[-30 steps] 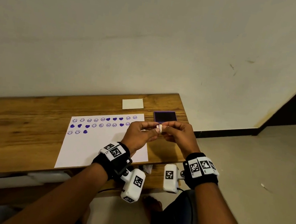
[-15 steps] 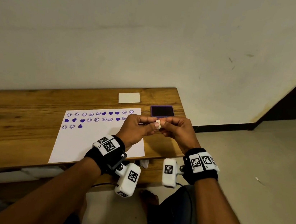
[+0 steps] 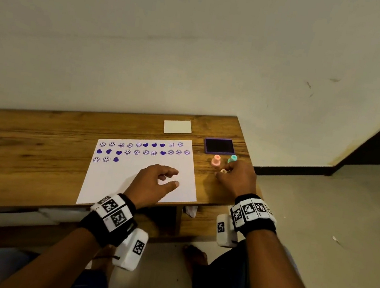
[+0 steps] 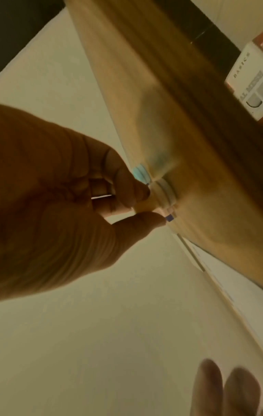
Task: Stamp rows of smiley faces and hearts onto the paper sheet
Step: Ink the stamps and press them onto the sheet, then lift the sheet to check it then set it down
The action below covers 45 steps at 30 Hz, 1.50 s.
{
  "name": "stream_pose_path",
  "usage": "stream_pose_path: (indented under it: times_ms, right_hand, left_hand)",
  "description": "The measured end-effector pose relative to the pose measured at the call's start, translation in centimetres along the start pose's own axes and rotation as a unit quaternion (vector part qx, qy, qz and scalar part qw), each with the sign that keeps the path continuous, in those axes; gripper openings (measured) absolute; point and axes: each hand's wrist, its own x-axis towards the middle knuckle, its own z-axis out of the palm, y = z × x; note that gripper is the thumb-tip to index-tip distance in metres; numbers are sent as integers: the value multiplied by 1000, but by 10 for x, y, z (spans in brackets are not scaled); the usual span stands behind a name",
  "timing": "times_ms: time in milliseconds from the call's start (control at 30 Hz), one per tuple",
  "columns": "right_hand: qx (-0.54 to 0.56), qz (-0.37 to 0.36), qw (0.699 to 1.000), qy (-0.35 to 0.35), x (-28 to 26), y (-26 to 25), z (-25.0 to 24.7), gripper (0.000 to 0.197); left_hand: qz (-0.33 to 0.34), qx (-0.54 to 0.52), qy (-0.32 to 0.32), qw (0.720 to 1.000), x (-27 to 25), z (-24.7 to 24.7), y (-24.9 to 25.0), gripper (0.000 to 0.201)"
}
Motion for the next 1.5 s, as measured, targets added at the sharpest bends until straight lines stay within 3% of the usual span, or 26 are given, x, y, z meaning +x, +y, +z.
stream_pose_path:
  times_ms: [133,267,367,467,633,800,933,1133,1233,1300,1500]
  right_hand:
    - [-28,6,1000,4,-6,-3,1,32]
    - [-37,10,996,78,-15,-13,-8,48]
    - [-29,-20,994,99,-25,-28,2,37]
    - [-63,-73,994,60,-33,-56,38,34]
    - [-154,-76,985,19,-26,-69,55,53]
    - [-215,-48,975,-5,-22,-77,69,70]
    - [-225,-51,973,-13,-23,-81,78,85]
    - [-95,-87,991,-39,-23,-80,76,100]
    - [98,-44,994,-14,-25,-86,67,64]
    - [183,-18,983,-21,-24,-87,62,57]
    - [237,46,970,-24,-14,-74,60,75]
  left_hand:
    - [-3,-3,31,1000,-20,-20,-27,32]
    - [9,26,90,996,-27,-42,-55,30]
    - [23,52,133,989,-26,-56,-70,29]
    - [6,121,178,977,-20,-75,-97,31]
    - [17,185,172,968,-21,-77,-100,36]
    - [22,214,80,973,-23,-59,-100,39]
    - [12,220,66,973,-19,-57,-102,39]
    - [-3,219,66,973,-13,-62,-98,39]
    - [-10,207,66,976,-12,-62,-98,39]
    - [-12,201,64,977,-12,-63,-99,38]
    - [-14,192,62,979,-10,-65,-99,38]
